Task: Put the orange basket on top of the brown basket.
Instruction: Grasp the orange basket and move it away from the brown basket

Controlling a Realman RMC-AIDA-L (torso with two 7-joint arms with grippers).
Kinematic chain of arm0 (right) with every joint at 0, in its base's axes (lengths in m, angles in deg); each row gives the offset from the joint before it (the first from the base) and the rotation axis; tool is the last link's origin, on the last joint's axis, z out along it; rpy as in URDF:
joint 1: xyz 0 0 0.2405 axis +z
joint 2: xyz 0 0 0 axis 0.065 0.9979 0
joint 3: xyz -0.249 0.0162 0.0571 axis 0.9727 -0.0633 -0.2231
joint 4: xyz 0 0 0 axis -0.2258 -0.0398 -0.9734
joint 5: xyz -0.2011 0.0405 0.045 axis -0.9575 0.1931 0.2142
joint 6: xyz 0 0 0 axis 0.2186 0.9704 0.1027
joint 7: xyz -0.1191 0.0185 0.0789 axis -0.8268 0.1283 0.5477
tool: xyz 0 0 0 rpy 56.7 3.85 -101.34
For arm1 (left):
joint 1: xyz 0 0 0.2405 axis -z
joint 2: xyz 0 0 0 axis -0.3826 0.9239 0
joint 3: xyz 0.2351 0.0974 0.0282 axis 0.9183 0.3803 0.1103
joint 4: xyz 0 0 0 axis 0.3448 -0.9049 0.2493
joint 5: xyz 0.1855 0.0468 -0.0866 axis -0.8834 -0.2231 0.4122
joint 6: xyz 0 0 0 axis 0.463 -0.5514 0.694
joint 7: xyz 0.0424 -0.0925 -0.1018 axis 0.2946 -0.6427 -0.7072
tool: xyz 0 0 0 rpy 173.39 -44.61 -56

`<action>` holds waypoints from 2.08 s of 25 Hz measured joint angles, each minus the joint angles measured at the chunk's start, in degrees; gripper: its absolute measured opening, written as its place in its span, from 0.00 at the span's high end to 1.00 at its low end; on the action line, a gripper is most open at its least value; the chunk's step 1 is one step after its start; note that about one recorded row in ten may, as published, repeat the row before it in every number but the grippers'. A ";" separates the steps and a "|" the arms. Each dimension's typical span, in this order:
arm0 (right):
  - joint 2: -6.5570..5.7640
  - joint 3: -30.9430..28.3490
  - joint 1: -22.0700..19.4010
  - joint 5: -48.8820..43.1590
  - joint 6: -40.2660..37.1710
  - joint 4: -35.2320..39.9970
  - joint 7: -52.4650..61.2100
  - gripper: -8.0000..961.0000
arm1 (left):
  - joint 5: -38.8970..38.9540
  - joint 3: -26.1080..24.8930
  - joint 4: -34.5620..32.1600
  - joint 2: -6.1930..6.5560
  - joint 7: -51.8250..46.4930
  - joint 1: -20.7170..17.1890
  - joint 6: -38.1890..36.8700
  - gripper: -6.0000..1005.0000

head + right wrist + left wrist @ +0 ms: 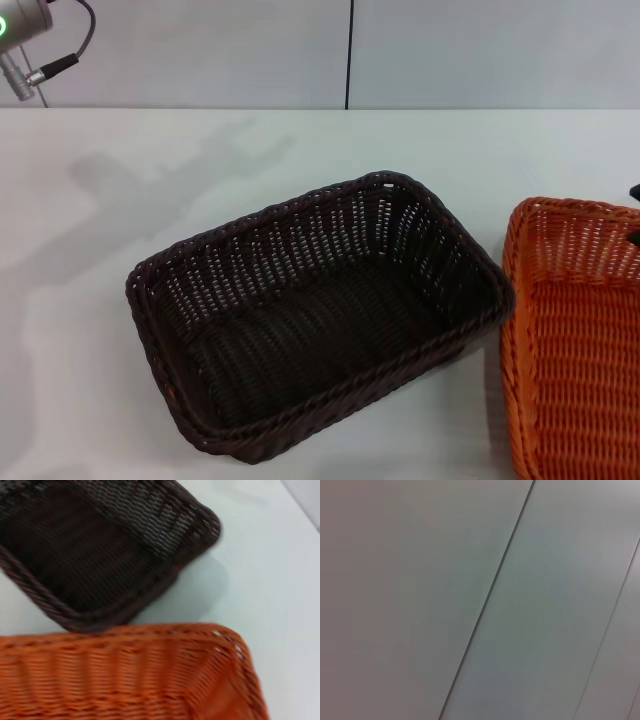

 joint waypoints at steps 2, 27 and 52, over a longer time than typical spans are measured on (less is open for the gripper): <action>0.21 -0.01 0.19 -0.92 2.56 -1.20 -0.01 0.50 | 0.00 0.00 -0.30 0.04 -0.01 0.10 0.05 0.14; 1.53 -2.71 -2.89 1.37 8.46 -8.57 -2.81 0.54 | 0.17 0.00 -3.03 1.01 0.11 1.13 0.18 0.14; -2.68 -20.39 -9.98 3.35 -11.16 -3.97 1.97 0.83 | 0.16 -3.47 -7.12 1.94 4.23 3.17 -0.69 0.14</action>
